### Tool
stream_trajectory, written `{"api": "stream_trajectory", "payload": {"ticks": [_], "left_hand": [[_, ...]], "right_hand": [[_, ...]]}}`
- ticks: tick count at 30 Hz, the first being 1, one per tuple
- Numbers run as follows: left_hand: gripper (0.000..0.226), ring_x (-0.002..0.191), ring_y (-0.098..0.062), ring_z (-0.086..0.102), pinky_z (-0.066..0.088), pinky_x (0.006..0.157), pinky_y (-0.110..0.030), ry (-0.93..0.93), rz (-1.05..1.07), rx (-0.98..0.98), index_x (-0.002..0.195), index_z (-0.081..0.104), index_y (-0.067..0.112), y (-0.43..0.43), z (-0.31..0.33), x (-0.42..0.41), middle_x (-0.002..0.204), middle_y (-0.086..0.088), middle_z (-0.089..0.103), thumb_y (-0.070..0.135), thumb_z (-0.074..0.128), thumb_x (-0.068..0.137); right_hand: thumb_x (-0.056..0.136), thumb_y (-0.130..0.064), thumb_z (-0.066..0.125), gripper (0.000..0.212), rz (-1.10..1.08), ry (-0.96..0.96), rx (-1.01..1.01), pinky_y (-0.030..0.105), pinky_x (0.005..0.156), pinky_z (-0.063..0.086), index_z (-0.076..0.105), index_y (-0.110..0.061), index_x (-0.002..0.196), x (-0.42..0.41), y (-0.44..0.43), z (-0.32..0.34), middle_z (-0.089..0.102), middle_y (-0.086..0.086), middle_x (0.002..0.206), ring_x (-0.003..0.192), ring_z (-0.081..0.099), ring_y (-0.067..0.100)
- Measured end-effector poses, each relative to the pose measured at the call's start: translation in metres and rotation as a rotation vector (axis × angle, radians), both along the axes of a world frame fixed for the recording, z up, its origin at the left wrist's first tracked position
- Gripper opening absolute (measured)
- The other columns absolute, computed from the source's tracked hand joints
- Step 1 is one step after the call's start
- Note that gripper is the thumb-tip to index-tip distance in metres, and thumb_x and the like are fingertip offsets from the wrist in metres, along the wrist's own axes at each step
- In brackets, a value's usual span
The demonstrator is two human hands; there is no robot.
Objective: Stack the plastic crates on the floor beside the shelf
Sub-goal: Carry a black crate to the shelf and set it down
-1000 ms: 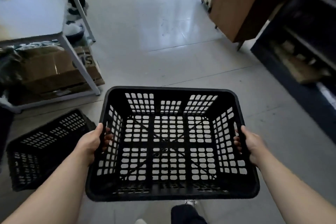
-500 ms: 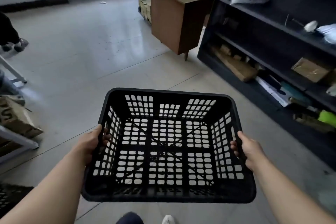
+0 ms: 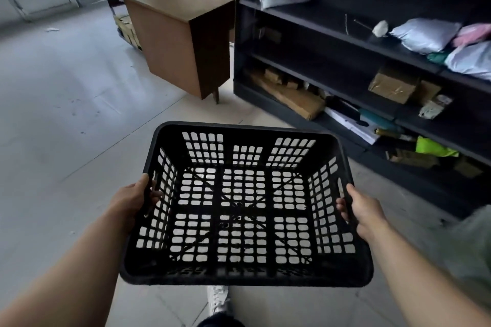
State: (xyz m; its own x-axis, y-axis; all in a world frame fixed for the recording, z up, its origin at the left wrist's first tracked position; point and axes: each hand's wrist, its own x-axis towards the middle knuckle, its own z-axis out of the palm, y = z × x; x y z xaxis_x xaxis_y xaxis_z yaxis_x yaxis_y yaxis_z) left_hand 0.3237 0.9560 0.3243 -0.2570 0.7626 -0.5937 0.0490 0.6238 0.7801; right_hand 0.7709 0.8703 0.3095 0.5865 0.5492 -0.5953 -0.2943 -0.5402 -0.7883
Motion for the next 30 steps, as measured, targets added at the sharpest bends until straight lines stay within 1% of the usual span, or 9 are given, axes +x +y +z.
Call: {"api": "stream_trajectory", "payload": {"ticks": [6, 11, 12, 14, 17, 19, 21, 26, 30], "left_hand": [[0.037, 0.063, -0.019, 0.055, 0.041, 0.058, -0.03, 0.002, -0.114, -0.003, 0.091, 0.06, 0.01, 0.138, 0.002, 0.025, 0.078, -0.01, 0.065, 0.043, 0.043, 0.096], [0.036, 0.055, -0.018, 0.054, 0.039, 0.054, -0.027, -0.018, -0.183, -0.008, 0.086, 0.059, 0.013, 0.231, -0.007, 0.055, 0.059, -0.002, 0.067, 0.044, 0.043, 0.096], [0.035, 0.053, -0.016, 0.055, 0.04, 0.053, -0.026, -0.021, -0.193, -0.013, 0.085, 0.058, 0.013, 0.249, -0.009, 0.062, 0.059, -0.002, 0.068, 0.043, 0.043, 0.096], [0.035, 0.047, -0.012, 0.057, 0.042, 0.049, -0.023, -0.012, -0.212, -0.025, 0.085, 0.058, 0.014, 0.281, -0.012, 0.079, 0.069, -0.006, 0.067, 0.043, 0.043, 0.097], [0.035, 0.05, -0.014, 0.057, 0.042, 0.049, -0.023, -0.009, -0.21, -0.031, 0.087, 0.058, 0.013, 0.326, -0.018, 0.103, 0.076, -0.009, 0.065, 0.042, 0.043, 0.097], [0.035, 0.051, -0.015, 0.058, 0.042, 0.053, -0.026, -0.007, -0.209, -0.041, 0.087, 0.058, 0.012, 0.356, -0.022, 0.116, 0.067, -0.006, 0.068, 0.042, 0.043, 0.097], [0.035, 0.045, -0.01, 0.059, 0.042, 0.054, -0.026, -0.005, -0.196, -0.05, 0.086, 0.059, 0.012, 0.385, -0.027, 0.129, 0.057, -0.001, 0.069, 0.041, 0.043, 0.097], [0.034, 0.042, -0.006, 0.058, 0.045, 0.044, -0.018, -0.019, -0.195, -0.069, 0.085, 0.057, 0.013, 0.454, -0.039, 0.154, 0.052, 0.002, 0.068, 0.04, 0.04, 0.098], [0.034, 0.04, -0.005, 0.058, 0.047, 0.049, -0.02, -0.033, -0.205, -0.106, 0.085, 0.056, 0.013, 0.516, -0.054, 0.163, 0.049, 0.002, 0.067, 0.04, 0.041, 0.098]], "right_hand": [[0.094, -0.035, 0.053, 0.034, -0.123, 0.011, -0.03, 0.019, 0.04, 0.044, 0.063, -0.005, 0.106, 0.016, 0.081, -0.002, 0.063, 0.005, 0.072, 0.056, 0.057, 0.013], [0.093, -0.036, 0.053, 0.037, -0.178, 0.029, -0.031, 0.022, 0.043, 0.045, 0.064, -0.004, 0.107, 0.04, 0.142, -0.008, 0.063, 0.005, 0.072, 0.056, 0.057, 0.014], [0.094, -0.036, 0.053, 0.037, -0.185, 0.034, -0.029, 0.022, 0.043, 0.045, 0.064, -0.004, 0.107, 0.047, 0.155, -0.01, 0.062, 0.005, 0.071, 0.057, 0.057, 0.013], [0.094, -0.034, 0.052, 0.035, -0.191, 0.038, -0.026, 0.021, 0.042, 0.044, 0.063, -0.004, 0.108, 0.06, 0.183, -0.014, 0.062, 0.005, 0.071, 0.057, 0.056, 0.013], [0.095, -0.033, 0.051, 0.034, -0.19, 0.049, -0.032, 0.022, 0.044, 0.043, 0.062, -0.005, 0.11, 0.081, 0.229, -0.02, 0.061, 0.005, 0.071, 0.057, 0.055, 0.014], [0.095, -0.032, 0.051, 0.034, -0.192, 0.053, -0.05, 0.023, 0.045, 0.042, 0.062, -0.005, 0.112, 0.095, 0.259, -0.023, 0.061, 0.005, 0.07, 0.057, 0.055, 0.014], [0.096, -0.032, 0.051, 0.033, -0.192, 0.057, -0.054, 0.024, 0.046, 0.042, 0.061, -0.006, 0.112, 0.108, 0.289, -0.027, 0.06, 0.006, 0.07, 0.057, 0.054, 0.014], [0.095, -0.032, 0.051, 0.031, -0.198, 0.051, -0.076, 0.024, 0.049, 0.042, 0.062, -0.007, 0.111, 0.129, 0.36, -0.037, 0.061, 0.006, 0.071, 0.058, 0.054, 0.014], [0.095, -0.032, 0.051, 0.029, -0.213, 0.044, -0.097, 0.024, 0.048, 0.043, 0.063, -0.008, 0.107, 0.136, 0.414, -0.049, 0.061, 0.005, 0.071, 0.057, 0.055, 0.013]]}}
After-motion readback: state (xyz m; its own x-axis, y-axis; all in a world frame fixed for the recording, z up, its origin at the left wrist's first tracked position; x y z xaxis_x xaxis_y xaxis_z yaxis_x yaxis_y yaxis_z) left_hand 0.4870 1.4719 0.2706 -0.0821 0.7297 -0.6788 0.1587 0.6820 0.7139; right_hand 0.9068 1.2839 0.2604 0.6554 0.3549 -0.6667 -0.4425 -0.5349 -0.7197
